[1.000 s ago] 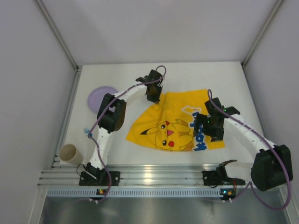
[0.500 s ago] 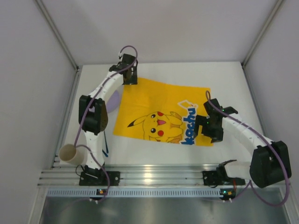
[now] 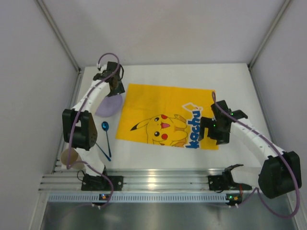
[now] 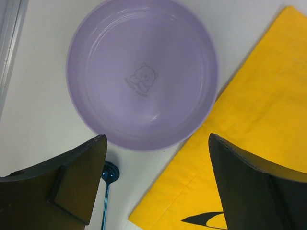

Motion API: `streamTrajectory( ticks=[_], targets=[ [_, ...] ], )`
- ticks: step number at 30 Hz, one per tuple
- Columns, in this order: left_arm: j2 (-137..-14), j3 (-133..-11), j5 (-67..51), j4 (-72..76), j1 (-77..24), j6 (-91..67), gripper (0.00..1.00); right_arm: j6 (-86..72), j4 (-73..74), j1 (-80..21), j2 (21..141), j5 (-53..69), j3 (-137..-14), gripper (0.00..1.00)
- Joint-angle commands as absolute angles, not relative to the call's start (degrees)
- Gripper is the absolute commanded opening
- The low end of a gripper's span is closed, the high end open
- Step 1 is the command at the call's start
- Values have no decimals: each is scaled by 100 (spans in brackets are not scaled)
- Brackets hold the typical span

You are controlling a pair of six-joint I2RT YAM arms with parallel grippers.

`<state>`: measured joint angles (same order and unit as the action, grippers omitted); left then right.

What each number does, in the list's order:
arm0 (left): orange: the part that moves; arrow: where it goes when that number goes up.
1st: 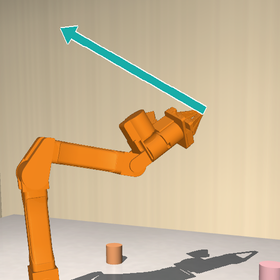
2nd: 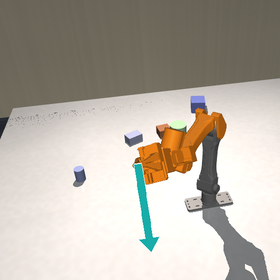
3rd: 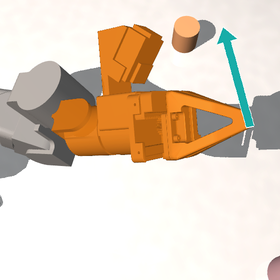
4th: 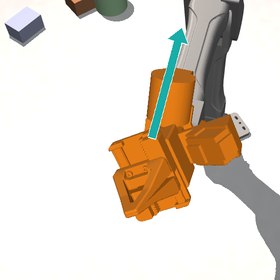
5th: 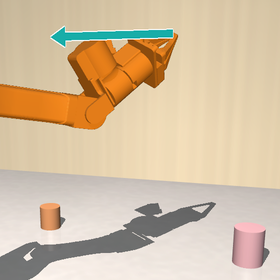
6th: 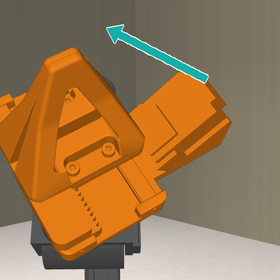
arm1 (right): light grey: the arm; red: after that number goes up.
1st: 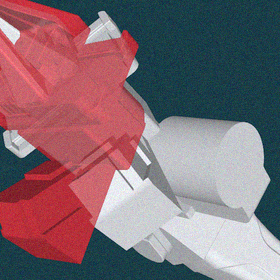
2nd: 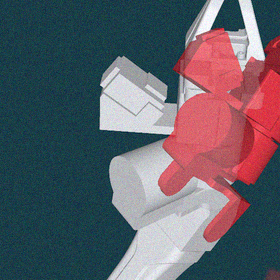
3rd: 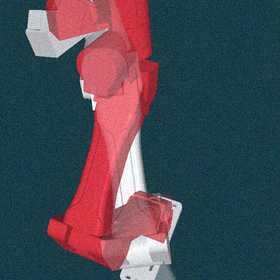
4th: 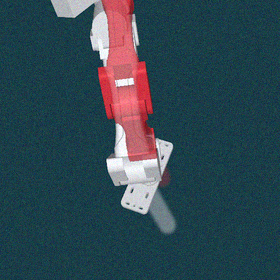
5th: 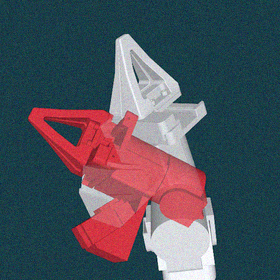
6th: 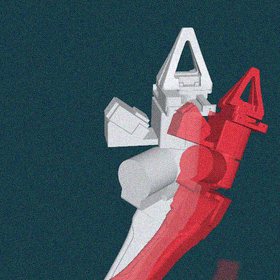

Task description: Set the dinner table for one person

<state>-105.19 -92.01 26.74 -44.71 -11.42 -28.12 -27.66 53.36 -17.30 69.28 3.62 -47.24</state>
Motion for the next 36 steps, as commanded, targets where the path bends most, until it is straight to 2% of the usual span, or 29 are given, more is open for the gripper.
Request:
streamTrajectory(
  ticks=[1, 11, 17, 18, 22, 24, 27, 29, 30, 32, 36],
  targets=[
    [-10388, -8895, 2346, -4413, -1318, -2568, 91, -2567, 5466, -1644, 6601, 667, -5080, 100],
    [-11328, -9044, 2250, -4175, -1503, -1864, 87, -2575, 5739, -1644, 6556, 686, -5449, 100],
    [-11987, -9246, 2558, -4255, -1485, -1749, 75, -2874, 5556, -1644, 6960, 782, -5493, 100],
    [-12049, -9272, 2566, -4263, -1468, -1758, 66, -2891, 5537, -1652, 7039, 774, -5493, 100],
    [-12146, -9308, 2610, -4219, -1450, -1784, 46, -2865, 5502, -1644, 7365, 686, -5581, 100],
    [-12103, -9308, 2575, -4140, -1424, -1741, 41, -2865, 5476, -1644, 7453, 659, -5625, 100],
    [-12103, -9360, 2540, -4122, -1362, -1696, 39, -2865, 5467, -1644, 7558, 589, -5713, 100],
    [-12172, -9413, 2488, -4122, -1319, -1679, 32, -2865, 5458, -1644, 7594, 554, -5739, 100],
    [-12199, -9430, 2426, -4139, -1257, -1679, 24, -2874, 5449, -1652, 7602, 545, -5739, 100],
    [-12295, -9501, 2373, -4157, -1187, -1687, 0, -2839, 5432, -1644, 7611, 536, -5704, 100],
    [-12322, -9624, 2311, -4175, -1116, -1530, 0, -2760, 5432, -1635, 7594, 483, -5651, 100]
  ],
)
